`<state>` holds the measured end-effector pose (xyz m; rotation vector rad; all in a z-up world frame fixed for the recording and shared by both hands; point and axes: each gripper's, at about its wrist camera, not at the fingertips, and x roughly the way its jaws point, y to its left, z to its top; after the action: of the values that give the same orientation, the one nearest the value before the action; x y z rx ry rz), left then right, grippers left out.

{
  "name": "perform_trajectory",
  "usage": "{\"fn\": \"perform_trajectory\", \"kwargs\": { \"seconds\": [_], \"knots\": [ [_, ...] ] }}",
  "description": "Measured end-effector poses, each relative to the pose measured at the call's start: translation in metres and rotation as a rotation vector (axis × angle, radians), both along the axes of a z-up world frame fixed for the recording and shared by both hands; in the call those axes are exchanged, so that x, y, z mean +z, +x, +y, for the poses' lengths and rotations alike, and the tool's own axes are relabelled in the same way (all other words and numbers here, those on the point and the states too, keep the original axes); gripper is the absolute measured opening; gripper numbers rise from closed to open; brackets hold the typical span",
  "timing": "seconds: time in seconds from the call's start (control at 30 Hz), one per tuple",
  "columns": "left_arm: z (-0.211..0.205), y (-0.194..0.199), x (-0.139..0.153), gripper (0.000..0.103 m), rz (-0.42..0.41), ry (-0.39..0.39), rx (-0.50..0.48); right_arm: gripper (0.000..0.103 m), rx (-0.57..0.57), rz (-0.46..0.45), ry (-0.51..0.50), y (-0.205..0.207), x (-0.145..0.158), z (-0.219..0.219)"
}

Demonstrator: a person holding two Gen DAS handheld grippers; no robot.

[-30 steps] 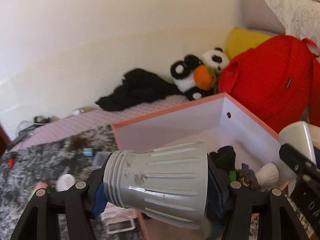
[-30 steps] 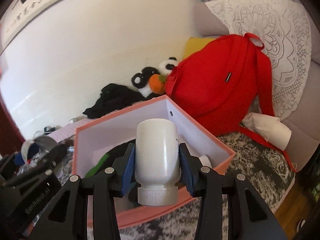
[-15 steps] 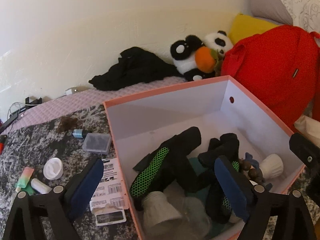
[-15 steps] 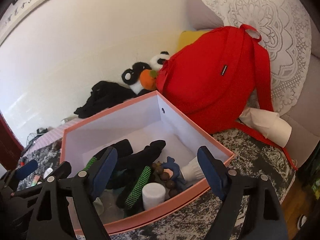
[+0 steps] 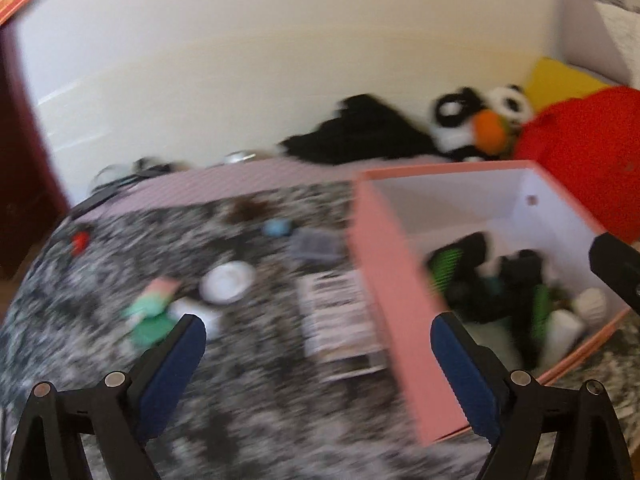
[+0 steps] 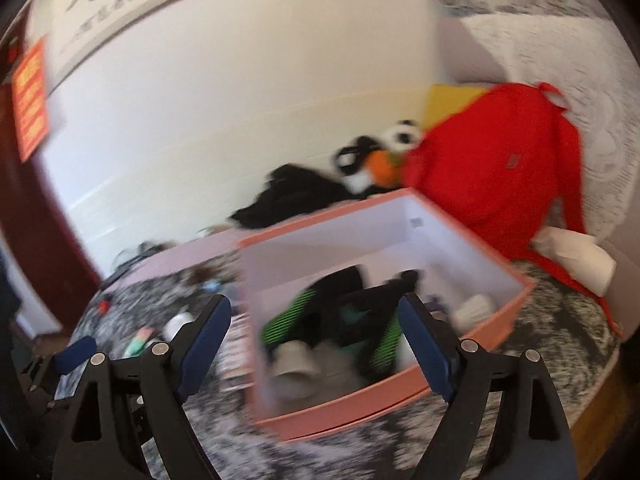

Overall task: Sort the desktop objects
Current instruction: 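Grasp the pink-green pouch with the left tool while the right tool grasps the white LED bulb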

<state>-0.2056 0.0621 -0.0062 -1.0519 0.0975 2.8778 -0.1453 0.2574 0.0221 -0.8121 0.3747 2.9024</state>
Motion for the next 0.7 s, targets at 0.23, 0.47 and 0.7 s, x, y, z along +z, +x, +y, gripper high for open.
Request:
{"fn": "perform_trajectory", "kwargs": {
  "seconds": [0.23,0.47,0.7],
  "knots": [
    [-0.122,-0.005,-0.036,0.095,-0.067,-0.015,0.198,0.088,0.253,-0.057,0.013,-0.025,-0.028,-0.103],
    [-0.198,-0.054,-0.088,0.095,-0.134,-0.002,0.262,0.088,0.453,-0.133,0.097,-0.083,-0.075,-0.189],
    [-0.219,-0.131,-0.142,0.095,-0.224,0.132,0.211,0.085,0.534,-0.258,0.199,-0.162,-0.138,-0.232]
  ]
}}
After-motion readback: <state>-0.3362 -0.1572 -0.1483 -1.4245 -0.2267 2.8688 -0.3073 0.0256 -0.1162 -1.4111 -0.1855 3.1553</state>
